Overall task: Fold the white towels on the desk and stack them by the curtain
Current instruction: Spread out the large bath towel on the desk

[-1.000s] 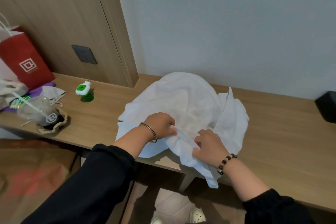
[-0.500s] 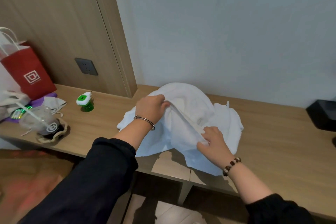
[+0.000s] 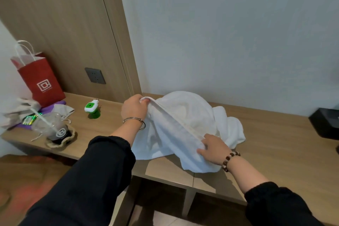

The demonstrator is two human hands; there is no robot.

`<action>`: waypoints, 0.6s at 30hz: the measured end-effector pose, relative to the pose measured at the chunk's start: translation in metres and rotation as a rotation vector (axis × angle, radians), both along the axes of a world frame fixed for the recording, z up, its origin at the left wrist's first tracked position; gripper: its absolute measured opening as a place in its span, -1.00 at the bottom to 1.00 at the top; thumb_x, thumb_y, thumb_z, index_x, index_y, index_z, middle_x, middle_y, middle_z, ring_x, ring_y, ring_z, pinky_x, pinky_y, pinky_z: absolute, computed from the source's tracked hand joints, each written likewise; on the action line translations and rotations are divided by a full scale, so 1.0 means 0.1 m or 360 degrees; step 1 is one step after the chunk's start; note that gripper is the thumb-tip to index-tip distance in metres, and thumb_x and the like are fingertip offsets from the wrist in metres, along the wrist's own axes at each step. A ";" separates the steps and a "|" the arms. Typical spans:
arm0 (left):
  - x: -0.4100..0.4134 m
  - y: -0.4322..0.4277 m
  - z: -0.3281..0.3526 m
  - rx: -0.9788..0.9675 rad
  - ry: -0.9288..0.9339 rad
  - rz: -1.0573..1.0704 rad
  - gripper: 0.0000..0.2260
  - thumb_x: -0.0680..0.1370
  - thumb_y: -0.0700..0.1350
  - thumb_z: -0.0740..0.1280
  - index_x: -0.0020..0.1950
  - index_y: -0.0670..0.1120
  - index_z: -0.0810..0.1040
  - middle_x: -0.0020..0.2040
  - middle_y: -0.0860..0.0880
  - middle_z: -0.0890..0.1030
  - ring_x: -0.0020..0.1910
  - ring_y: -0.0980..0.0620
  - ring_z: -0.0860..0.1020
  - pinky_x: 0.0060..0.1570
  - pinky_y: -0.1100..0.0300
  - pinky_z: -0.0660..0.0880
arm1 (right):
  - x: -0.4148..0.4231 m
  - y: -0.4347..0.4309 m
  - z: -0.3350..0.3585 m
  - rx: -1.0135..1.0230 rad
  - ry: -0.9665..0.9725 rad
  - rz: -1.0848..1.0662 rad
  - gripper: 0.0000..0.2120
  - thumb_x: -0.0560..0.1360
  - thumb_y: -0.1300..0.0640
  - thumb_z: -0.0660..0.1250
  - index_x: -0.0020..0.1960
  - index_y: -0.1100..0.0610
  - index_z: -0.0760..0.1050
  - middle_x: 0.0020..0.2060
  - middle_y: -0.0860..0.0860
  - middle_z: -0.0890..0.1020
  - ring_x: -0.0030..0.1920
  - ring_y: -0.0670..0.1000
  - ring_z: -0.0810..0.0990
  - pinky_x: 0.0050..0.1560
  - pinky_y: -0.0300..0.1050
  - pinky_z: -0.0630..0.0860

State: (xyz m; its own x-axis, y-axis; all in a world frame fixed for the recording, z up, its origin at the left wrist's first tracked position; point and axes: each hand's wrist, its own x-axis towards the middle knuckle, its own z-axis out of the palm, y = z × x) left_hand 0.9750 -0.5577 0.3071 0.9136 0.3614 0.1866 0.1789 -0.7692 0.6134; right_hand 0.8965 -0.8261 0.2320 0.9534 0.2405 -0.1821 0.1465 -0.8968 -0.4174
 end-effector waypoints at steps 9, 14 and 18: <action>0.07 0.06 0.55 0.0007 -0.0288 0.0077 -0.79 0.57 0.00 0.25 -0.14 -0.09 0.56 -0.21 -0.12 0.58 -0.16 -0.19 0.51 -0.27 0.15 0.27 | 0.70 -0.08 1.26 -0.0122 -0.0943 -0.0741 -0.61 0.57 -0.03 0.20 -0.33 0.17 0.49 -0.34 0.03 0.43 -0.22 0.14 0.49 -0.13 -0.09 0.16; 0.17 -0.19 1.18 -0.0327 -0.1060 -0.0064 -0.81 0.55 -0.06 0.23 -0.09 -0.15 0.56 -0.25 -0.14 0.59 -0.27 -0.16 0.49 -0.31 0.13 0.30 | 0.82 0.25 2.00 0.0481 -0.2059 -0.0894 -0.73 0.43 0.17 0.30 -0.42 0.21 0.42 -0.44 0.13 0.39 -0.35 0.09 0.37 -0.22 -0.10 0.12; 0.33 -0.03 1.13 0.0731 0.0228 -0.0440 -0.82 0.58 -0.02 0.24 0.00 -0.11 0.55 0.04 -0.16 0.60 0.04 -0.20 0.55 -0.13 0.09 0.41 | 1.01 0.32 1.69 -0.0403 -0.0720 -0.0367 -0.72 0.57 0.04 0.16 -0.20 0.16 0.50 -0.21 0.12 0.59 -0.13 0.17 0.60 -0.21 -0.14 0.29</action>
State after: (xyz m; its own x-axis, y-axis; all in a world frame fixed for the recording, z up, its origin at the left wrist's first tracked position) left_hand 1.0079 -0.5604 0.4201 0.9906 0.0155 0.1357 -0.0105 -0.9821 0.1883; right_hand 0.9978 -0.7943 0.4006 0.9726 0.0187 0.2317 0.0492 -0.9908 -0.1264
